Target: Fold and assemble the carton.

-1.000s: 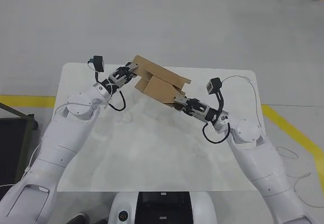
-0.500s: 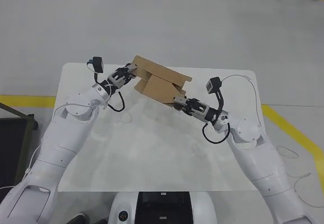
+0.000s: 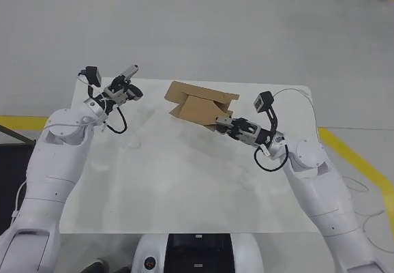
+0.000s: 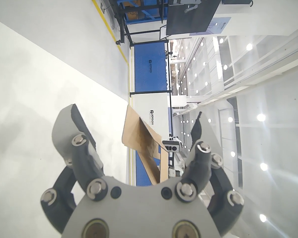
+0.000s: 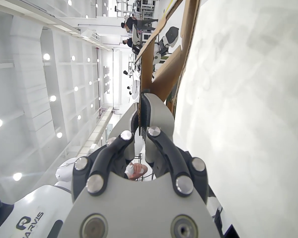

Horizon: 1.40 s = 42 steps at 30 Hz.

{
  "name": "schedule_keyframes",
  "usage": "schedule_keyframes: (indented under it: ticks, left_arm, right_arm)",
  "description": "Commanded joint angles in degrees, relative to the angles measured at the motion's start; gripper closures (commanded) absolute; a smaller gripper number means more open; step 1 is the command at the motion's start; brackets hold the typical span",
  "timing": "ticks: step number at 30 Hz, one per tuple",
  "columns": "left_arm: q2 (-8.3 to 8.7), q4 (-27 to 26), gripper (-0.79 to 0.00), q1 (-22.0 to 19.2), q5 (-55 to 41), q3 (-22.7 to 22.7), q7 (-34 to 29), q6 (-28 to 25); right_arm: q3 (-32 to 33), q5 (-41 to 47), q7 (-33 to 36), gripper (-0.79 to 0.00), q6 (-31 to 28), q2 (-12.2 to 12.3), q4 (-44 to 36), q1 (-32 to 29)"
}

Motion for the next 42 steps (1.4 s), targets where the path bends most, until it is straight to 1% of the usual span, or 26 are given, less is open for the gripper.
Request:
schedule_keyframes:
  ticks: [1, 4, 10, 15, 20, 30, 32, 34, 35, 37, 42]
  left_arm:
    - [0.37, -1.2, -0.785, 0.5, -0.2, -1.3, -2.9, -0.2]
    - [0.74, -3.4, -0.785, 1.3, -0.8, -2.2, -7.4, 0.4]
    - [1.15, -8.9, -0.785, 2.2, -0.3, -0.9, -17.3, 1.4]
    - [1.23, -12.1, -0.785, 2.7, 0.2, 0.5, -21.0, 1.8]
    - [1.01, -13.3, -0.785, 2.7, -0.3, 1.7, -20.1, 1.5]
    - [0.99, -13.2, -0.785, 2.7, -0.4, 1.8, -20.0, 1.5]
    - [0.90, -13.7, -0.785, 3.4, -0.9, 1.8, -18.3, 1.3]
    - [0.82, -14.4, -0.785, 4.2, -2.2, 1.9, -17.6, 2.3]
    - [0.83, -14.6, -0.785, 4.3, -2.7, 2.2, -18.5, 3.2]
    - [0.88, -14.4, -0.785, 3.9, -3.3, 2.3, -20.0, 4.5]
    - [0.83, -13.5, -0.785, 3.2, -3.6, 2.8, -20.3, 5.5]
  right_arm:
    - [0.1, 1.3, 2.4, 0.000, 1.4, 0.1, 1.0, 0.6]
    - [0.0, 1.9, 4.8, 0.000, 2.7, 0.2, 2.2, 1.3]
    - [-0.4, 4.0, 8.5, 0.000, 3.6, 0.2, 3.7, 2.2]
    - [-0.2, 5.2, 9.9, 0.000, 4.2, 0.3, 3.8, 2.3]
    - [-0.2, 5.5, 10.9, 0.000, 4.9, 0.5, 3.8, 2.2]
    - [-0.1, 6.1, 10.9, 0.000, 4.9, 0.5, 3.8, 1.9]
    - [-0.1, 6.1, 10.9, 0.000, 4.9, 0.5, 3.8, 1.9]
    - [-0.5, 5.7, 9.0, 0.000, 5.1, 0.5, 2.9, 1.3]
    - [-0.6, 5.6, 8.4, 0.000, 5.1, 0.5, 2.6, 1.1]
    - [-0.8, 5.4, 7.7, 0.000, 5.1, 0.4, 2.5, 0.9]
    - [-0.9, 6.1, 6.7, 0.000, 4.0, 0.4, 2.7, 0.6]
